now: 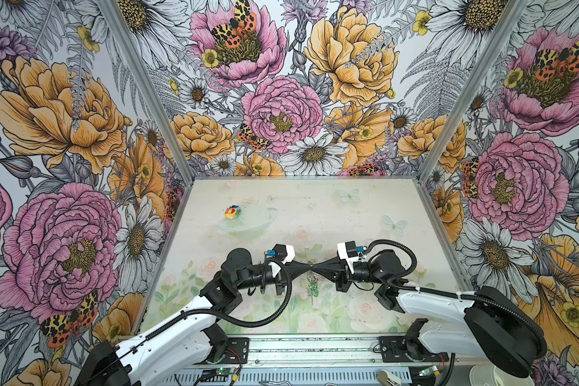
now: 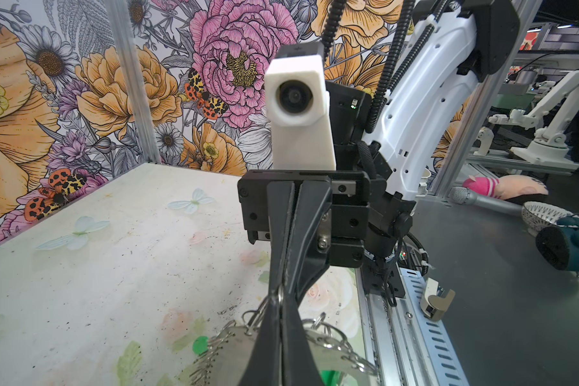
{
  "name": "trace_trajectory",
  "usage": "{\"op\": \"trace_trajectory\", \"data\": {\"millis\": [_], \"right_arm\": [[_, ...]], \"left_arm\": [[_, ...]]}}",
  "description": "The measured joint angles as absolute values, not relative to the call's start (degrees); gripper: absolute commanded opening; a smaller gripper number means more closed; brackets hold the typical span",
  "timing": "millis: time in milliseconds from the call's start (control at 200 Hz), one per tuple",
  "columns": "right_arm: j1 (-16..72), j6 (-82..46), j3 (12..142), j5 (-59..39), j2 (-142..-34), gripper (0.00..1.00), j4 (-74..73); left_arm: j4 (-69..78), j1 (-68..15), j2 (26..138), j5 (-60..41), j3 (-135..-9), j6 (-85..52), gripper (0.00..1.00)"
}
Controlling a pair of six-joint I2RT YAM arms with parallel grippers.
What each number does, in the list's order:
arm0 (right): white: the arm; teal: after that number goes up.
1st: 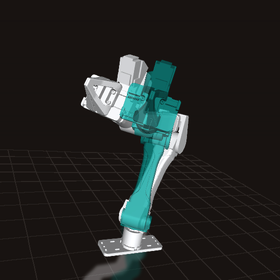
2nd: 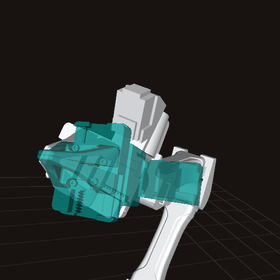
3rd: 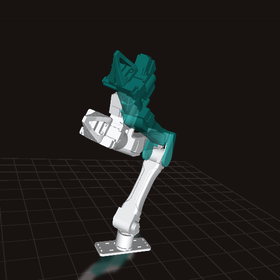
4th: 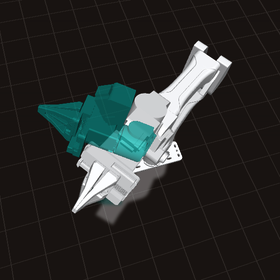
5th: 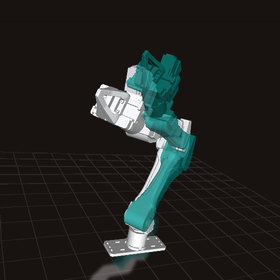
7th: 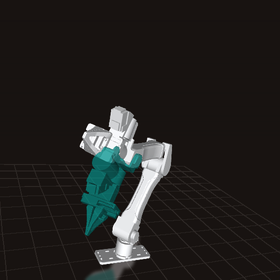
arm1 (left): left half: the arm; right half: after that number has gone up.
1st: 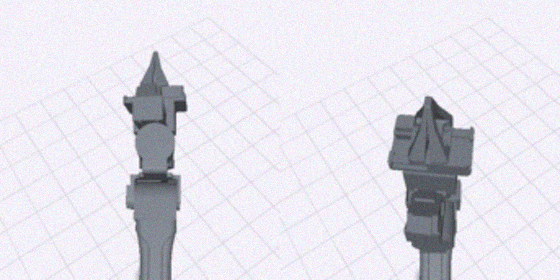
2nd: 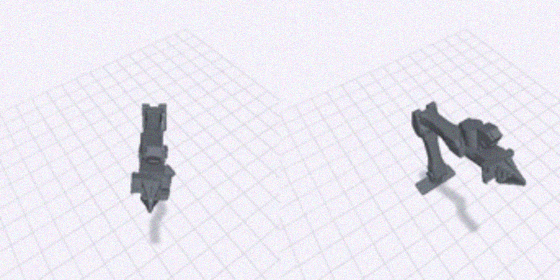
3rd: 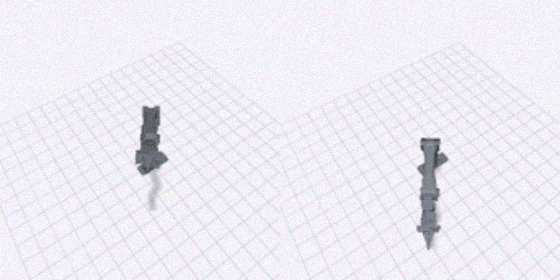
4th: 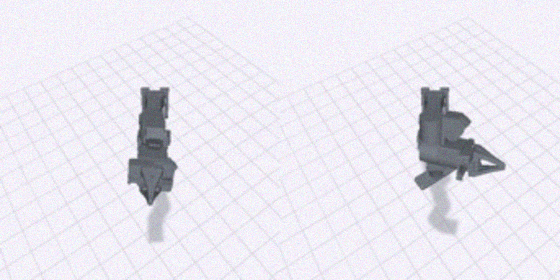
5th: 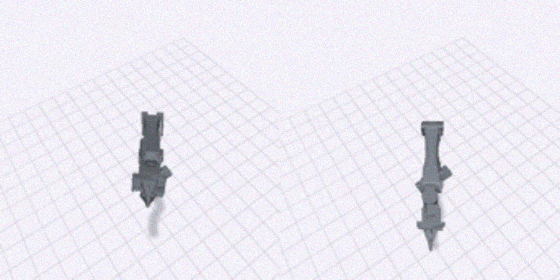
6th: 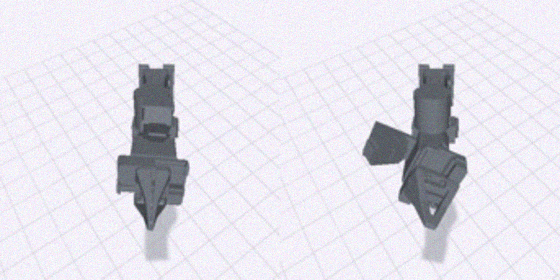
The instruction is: Put the keys on the keyring
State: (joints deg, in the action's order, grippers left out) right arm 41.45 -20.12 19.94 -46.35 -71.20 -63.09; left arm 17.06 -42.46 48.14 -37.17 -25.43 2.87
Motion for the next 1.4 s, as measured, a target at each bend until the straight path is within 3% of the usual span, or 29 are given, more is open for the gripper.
{"op": "trace_trajectory", "data": {"millis": [130,260,365,555,876,1401], "right_arm": [[41.4,-19.9,19.9,-46.3,-70.8,0.00,-62.8],[40.2,-18.0,19.9,-46.4,-68.9,0.23,-58.8],[38.1,-13.6,20.0,-45.4,-63.1,0.31,-51.0],[37.5,-2.3,21.2,-41.2,-52.8,0.29,-33.1],[37.5,2.6,22.8,-40.7,-53.3,0.23,-23.8],[38.0,1.0,23.2,-45.0,-57.3,0.14,-24.7]], "left_arm": [[17.5,-42.5,48.4,-37.2,-25.4,2.9,0.00],[15.5,-43.1,48.9,-35.8,-26.1,3.0,0.00],[9.5,-44.6,49.9,-32.2,-28.8,4.0,0.00],[-4.8,-48.2,53.9,-25.0,-39.4,7.1,0.00],[-30.2,-50.4,65.1,-18.8,-58.5,12.5,0.00],[-41.1,-51.6,67.0,-19.9,-61.1,16.7,0.00]]}}
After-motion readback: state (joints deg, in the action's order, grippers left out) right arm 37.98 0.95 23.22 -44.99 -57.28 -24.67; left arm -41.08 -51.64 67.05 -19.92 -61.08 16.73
